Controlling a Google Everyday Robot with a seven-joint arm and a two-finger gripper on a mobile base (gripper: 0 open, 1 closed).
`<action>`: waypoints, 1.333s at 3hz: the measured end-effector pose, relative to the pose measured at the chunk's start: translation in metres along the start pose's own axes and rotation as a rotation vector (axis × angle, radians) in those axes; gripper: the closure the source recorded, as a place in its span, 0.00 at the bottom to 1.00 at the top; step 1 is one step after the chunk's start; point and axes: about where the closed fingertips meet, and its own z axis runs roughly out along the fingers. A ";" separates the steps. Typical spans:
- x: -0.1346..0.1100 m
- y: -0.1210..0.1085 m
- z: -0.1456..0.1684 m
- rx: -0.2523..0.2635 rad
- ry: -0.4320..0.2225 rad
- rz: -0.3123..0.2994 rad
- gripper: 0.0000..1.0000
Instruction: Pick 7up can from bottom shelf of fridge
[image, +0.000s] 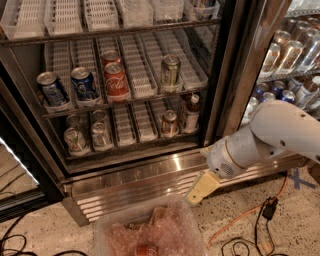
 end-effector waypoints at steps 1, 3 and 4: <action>0.000 0.000 0.000 0.000 0.000 0.000 0.00; -0.016 -0.032 0.013 0.028 -0.117 0.019 0.00; -0.043 -0.065 0.028 0.099 -0.276 0.022 0.00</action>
Offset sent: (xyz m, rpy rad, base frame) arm 0.0138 -0.0015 -0.0022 0.0626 -0.0140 -0.0236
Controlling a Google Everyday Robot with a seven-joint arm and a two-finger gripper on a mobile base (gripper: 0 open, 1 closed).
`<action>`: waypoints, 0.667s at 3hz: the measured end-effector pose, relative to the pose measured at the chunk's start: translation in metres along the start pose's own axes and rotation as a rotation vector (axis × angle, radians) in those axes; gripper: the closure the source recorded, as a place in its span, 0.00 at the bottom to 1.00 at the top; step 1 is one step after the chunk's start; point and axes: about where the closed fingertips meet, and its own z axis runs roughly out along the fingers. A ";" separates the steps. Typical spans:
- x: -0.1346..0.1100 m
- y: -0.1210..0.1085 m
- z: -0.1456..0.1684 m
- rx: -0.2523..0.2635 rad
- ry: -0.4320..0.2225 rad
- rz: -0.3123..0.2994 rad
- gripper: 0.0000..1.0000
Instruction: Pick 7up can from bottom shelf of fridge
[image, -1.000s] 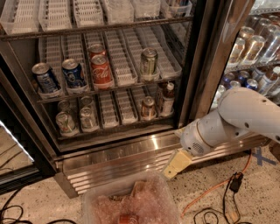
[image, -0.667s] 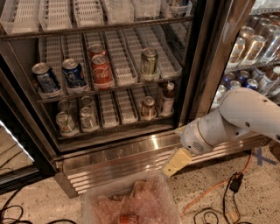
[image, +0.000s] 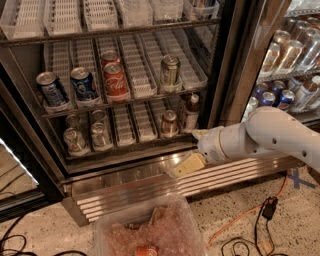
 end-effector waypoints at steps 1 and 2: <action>-0.026 -0.011 0.030 0.034 -0.122 -0.047 0.00; -0.026 -0.011 0.030 0.035 -0.122 -0.047 0.00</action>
Offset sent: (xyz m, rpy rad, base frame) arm 0.0224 0.0206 0.0004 0.0662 -0.0814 -0.0060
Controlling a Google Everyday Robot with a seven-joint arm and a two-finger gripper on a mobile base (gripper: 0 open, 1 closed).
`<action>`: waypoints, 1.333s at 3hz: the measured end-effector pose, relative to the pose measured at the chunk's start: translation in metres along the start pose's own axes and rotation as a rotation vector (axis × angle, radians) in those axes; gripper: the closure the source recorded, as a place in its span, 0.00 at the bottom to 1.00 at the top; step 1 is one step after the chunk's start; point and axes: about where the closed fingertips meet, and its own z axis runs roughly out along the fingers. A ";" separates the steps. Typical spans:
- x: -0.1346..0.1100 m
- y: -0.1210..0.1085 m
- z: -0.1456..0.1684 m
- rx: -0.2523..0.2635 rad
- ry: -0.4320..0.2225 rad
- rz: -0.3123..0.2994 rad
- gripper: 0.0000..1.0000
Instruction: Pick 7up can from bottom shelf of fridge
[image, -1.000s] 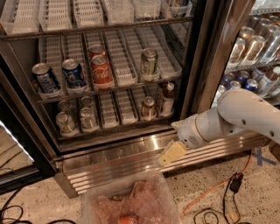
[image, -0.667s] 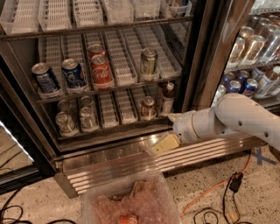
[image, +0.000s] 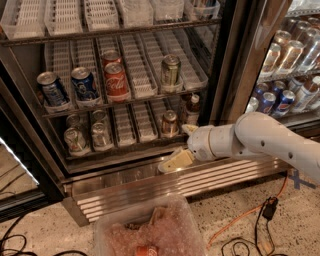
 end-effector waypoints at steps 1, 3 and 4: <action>-0.001 0.001 -0.005 0.032 -0.032 -0.001 0.00; -0.025 -0.032 0.109 -0.026 -0.253 -0.026 0.00; -0.023 -0.029 0.158 -0.098 -0.266 -0.012 0.00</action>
Offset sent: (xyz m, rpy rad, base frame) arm 0.0865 0.0449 -0.0388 0.2440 -0.2113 -0.0285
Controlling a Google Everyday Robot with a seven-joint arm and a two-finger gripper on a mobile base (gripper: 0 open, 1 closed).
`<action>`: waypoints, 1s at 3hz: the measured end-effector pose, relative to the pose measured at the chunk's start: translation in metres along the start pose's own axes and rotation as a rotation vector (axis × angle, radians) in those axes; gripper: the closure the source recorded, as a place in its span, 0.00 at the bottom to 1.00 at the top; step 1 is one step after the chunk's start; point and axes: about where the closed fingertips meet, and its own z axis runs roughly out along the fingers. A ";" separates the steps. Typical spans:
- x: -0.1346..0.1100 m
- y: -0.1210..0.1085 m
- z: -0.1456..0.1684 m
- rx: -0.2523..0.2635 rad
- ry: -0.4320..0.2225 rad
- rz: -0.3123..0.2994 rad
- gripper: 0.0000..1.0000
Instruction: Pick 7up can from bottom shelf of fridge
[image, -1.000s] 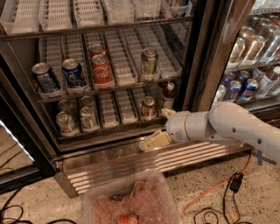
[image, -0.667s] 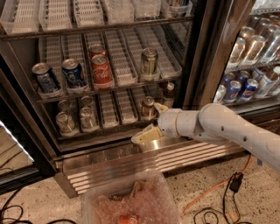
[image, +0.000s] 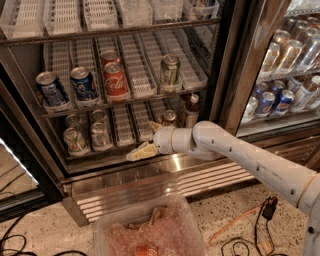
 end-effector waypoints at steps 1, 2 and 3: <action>0.004 0.012 0.039 -0.072 -0.001 -0.009 0.00; -0.003 0.020 0.064 -0.111 -0.023 -0.038 0.00; -0.009 0.030 0.082 -0.148 -0.036 -0.062 0.00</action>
Offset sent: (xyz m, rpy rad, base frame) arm 0.0095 0.0915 -0.0168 0.0403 -0.0444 0.1622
